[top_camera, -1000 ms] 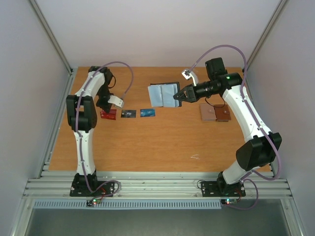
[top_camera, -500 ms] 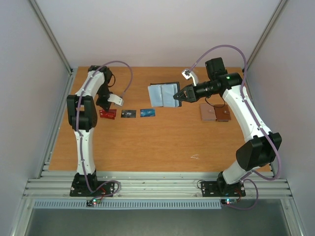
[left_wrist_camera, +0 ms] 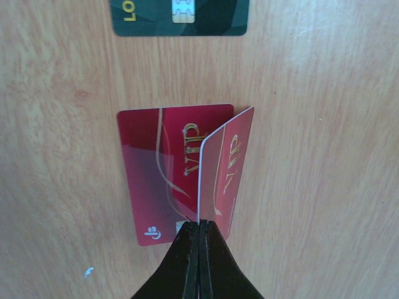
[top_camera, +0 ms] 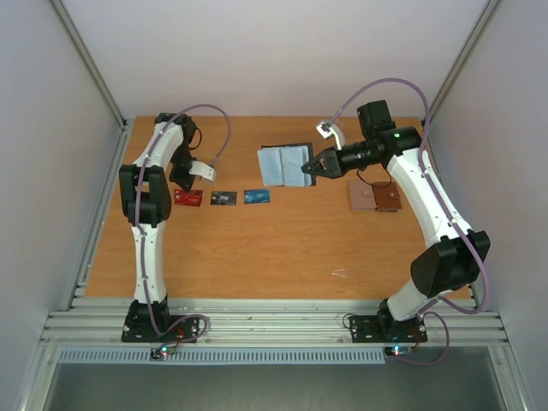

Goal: Take the credit cards out of the card holder

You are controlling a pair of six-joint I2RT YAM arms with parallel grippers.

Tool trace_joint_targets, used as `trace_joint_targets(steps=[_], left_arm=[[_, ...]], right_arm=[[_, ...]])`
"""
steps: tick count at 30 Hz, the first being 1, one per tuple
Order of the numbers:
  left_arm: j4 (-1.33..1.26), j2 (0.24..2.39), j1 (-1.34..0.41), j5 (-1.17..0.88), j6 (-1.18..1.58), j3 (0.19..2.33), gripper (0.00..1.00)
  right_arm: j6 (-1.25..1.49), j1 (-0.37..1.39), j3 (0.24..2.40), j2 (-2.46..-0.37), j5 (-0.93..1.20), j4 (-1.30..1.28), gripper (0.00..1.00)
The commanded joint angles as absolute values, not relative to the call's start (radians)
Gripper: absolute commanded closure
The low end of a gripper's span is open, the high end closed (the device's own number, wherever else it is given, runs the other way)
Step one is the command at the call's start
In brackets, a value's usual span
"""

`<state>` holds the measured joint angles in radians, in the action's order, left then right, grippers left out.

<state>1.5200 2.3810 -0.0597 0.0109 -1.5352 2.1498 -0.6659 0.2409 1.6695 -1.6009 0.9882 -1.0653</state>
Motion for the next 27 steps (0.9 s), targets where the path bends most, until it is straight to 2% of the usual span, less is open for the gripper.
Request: trace_joint_targets(steps=[1,19,20,21,24,27], left_arm=[[1.501,2.420,-0.054,0.003,-1.508,2.198,1.00],[1.431,2.430,-0.054,-0.008,-1.494,2.192,1.00],[1.418,2.430,-0.054,-0.005,-1.487,2.189,0.98],[1.408,2.429,-0.054,-0.003,-1.479,2.188,0.91],[1.364,2.422,-0.054,-0.003,-1.464,2.184,0.63],[1.274,2.403,-0.054,-0.004,-1.427,2.167,0.49]], right_arm=[[-0.678,0.235,1.707,-1.592,1.017,-1.072,0.99],[-0.682,0.235,1.704,-1.586,1.020,-1.082,0.98],[-0.681,0.235,1.703,-1.587,1.021,-1.081,0.97],[-0.681,0.235,1.705,-1.587,1.023,-1.080,0.97],[-0.678,0.235,1.707,-1.588,1.028,-1.080,0.97],[-0.674,0.235,1.703,-1.585,1.030,-1.077,0.97]])
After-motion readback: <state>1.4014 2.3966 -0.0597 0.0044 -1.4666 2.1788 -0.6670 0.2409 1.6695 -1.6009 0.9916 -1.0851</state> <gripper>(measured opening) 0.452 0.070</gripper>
